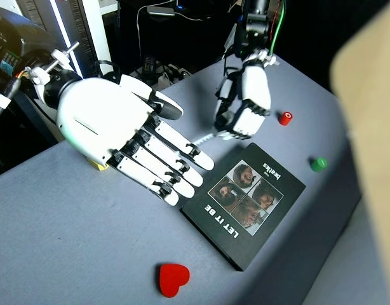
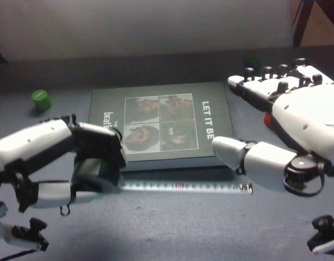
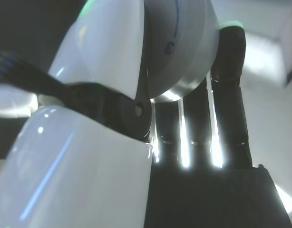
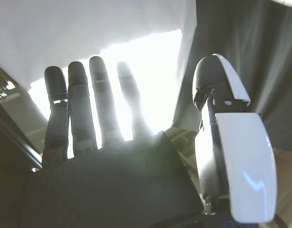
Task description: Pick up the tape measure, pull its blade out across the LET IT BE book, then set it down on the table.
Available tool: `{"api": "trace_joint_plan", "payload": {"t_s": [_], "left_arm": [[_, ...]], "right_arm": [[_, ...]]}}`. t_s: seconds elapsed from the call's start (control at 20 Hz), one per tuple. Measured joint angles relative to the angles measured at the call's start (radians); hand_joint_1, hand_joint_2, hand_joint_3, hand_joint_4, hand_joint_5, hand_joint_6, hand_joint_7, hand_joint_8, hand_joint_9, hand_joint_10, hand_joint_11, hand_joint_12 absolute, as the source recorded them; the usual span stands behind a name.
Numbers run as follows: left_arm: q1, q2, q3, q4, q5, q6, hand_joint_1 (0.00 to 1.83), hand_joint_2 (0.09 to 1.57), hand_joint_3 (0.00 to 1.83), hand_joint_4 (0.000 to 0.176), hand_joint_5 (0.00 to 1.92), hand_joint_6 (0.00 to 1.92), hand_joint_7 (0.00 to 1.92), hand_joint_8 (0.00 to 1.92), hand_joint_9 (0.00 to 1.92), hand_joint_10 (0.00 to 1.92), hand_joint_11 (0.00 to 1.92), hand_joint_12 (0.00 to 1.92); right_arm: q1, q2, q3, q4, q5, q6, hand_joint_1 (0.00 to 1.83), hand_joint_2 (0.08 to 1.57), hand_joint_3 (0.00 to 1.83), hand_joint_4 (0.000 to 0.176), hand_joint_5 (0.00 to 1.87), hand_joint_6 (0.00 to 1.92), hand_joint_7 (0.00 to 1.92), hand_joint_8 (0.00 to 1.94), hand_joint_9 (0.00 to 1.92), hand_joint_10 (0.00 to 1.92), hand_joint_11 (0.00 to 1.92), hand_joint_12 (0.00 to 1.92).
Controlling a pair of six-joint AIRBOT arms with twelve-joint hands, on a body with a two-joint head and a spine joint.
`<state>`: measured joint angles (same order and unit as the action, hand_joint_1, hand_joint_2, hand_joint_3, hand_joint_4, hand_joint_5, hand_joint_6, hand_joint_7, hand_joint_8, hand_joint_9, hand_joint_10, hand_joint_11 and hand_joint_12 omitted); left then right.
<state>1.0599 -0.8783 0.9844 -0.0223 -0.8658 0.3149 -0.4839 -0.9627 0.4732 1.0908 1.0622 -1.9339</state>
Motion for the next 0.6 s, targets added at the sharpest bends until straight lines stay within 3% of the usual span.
{"api": "trace_joint_plan", "payload": {"t_s": [0.15,0.2,0.35,0.4,0.45,0.6], "left_arm": [[-0.093,0.043,-0.014,0.002,0.105,0.000,1.48,1.12,0.00,0.000,0.81,1.15,0.92,0.80,0.96,1.04,0.86,1.56],[-0.133,0.051,-0.008,0.008,0.148,0.000,1.48,1.12,0.00,0.000,0.81,1.15,0.93,0.80,0.96,1.05,0.85,1.56],[-0.259,0.048,0.037,0.035,0.265,-0.024,1.48,1.12,0.00,0.000,0.81,1.13,0.97,0.77,0.96,1.04,0.86,1.56],[-0.282,0.044,0.047,0.043,0.285,-0.027,1.48,1.12,0.00,0.000,0.81,1.13,0.97,0.77,0.96,1.04,0.86,1.56],[-0.320,0.032,0.062,0.050,0.320,-0.029,1.48,1.11,0.00,0.000,0.81,1.11,0.97,0.75,0.98,1.02,0.86,1.55],[-0.378,0.024,0.079,0.058,0.375,-0.035,1.48,1.11,0.00,0.000,0.81,1.11,0.98,0.74,0.98,1.02,0.86,1.55]], "right_arm": [[0.079,-0.005,0.037,-0.007,-0.032,-0.021,0.38,1.15,0.00,0.004,0.25,0.00,0.28,0.00,0.23,0.00,0.00,0.85],[0.112,-0.013,0.053,-0.005,-0.043,-0.040,0.46,1.14,0.00,0.000,0.30,0.01,0.32,0.01,0.27,0.01,0.00,0.94],[0.200,-0.076,0.126,0.088,-0.076,-0.148,0.71,1.15,0.00,0.000,0.50,0.01,0.59,0.01,0.51,0.02,0.17,1.06],[0.216,-0.092,0.140,0.113,-0.080,-0.171,0.71,1.15,0.00,0.000,0.50,0.01,0.59,0.01,0.51,0.02,0.17,1.06],[0.258,-0.117,0.161,0.196,-0.080,-0.216,0.83,1.12,0.00,0.000,0.56,0.01,0.68,0.01,0.60,0.03,0.25,1.07],[0.289,-0.157,0.219,0.234,-0.105,-0.236,0.88,1.14,0.00,0.000,0.65,0.03,0.72,0.01,0.65,0.03,0.30,1.07]]}}
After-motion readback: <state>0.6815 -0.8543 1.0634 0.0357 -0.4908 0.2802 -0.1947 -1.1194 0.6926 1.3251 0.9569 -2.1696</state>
